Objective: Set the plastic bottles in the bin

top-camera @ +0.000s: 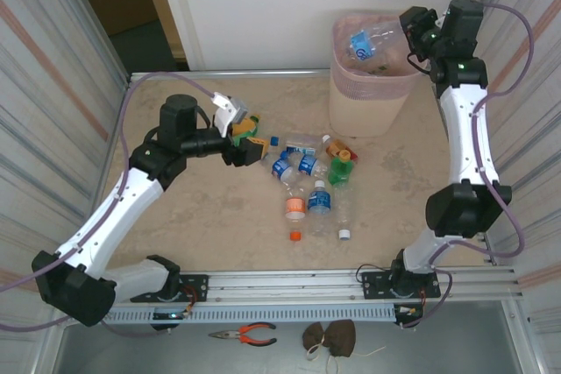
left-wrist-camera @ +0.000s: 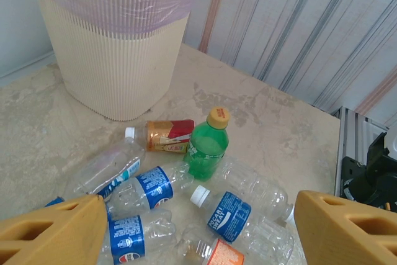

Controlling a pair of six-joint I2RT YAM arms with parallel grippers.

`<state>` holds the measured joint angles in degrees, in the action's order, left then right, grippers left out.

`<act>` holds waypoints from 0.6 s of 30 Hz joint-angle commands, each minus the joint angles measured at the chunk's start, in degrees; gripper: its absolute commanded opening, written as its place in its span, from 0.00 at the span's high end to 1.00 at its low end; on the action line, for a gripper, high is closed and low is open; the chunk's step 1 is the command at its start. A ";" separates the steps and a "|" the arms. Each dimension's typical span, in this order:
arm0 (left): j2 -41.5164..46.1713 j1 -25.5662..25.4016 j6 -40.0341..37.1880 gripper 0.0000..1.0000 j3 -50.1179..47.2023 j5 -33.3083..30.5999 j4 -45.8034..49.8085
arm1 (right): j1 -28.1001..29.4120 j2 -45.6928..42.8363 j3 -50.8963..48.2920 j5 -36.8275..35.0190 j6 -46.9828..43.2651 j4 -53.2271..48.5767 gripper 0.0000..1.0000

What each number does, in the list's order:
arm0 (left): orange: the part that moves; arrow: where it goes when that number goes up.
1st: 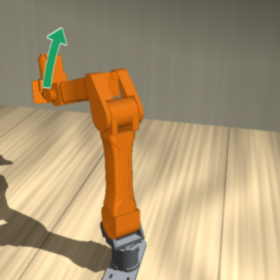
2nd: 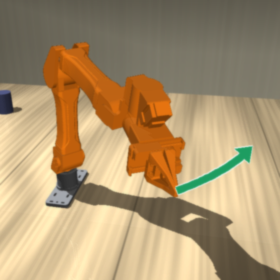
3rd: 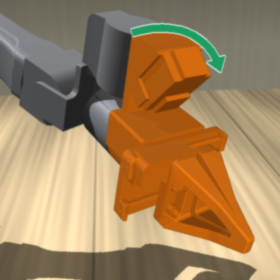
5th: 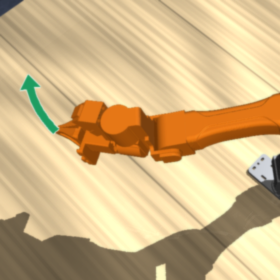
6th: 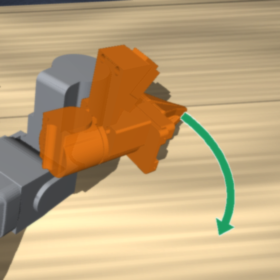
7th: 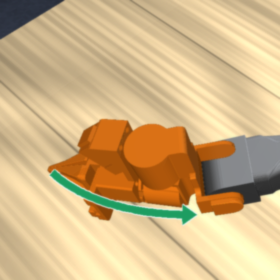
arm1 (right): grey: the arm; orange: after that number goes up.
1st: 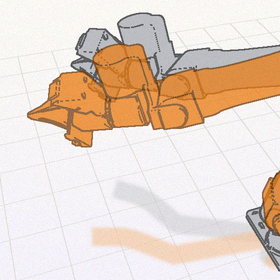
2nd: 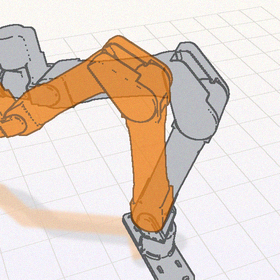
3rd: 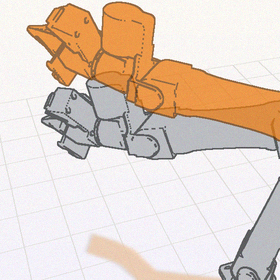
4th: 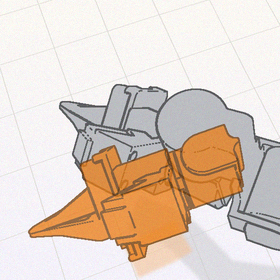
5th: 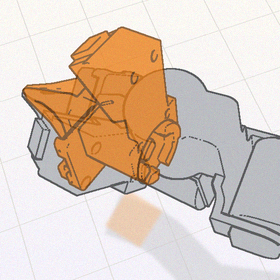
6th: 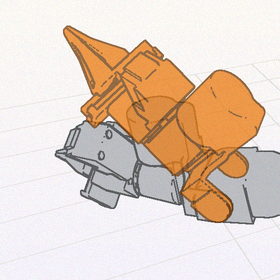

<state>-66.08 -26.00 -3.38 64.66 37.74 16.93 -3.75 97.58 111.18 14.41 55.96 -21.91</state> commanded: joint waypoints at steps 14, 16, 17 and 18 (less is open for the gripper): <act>3.02 0.08 0.05 0.21 -2.33 -1.69 1.13 | 3.61 12.13 2.78 -11.13 -5.10 1.41 0.69; 3.30 0.07 0.09 0.21 -2.78 -1.74 1.12 | 4.34 13.16 2.41 -13.02 -5.51 1.82 0.69; 3.52 0.08 0.15 0.21 -2.99 -1.84 1.01 | 4.55 13.54 2.30 -13.59 -5.45 2.16 0.69; 3.70 0.12 0.21 0.21 -3.27 -1.96 0.96 | 4.68 14.12 2.16 -14.03 -5.44 2.39 0.68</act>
<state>-64.16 -26.00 -3.16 62.46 36.23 17.85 0.56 110.37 113.40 4.19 52.36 -21.71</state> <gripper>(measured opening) 0.793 0.319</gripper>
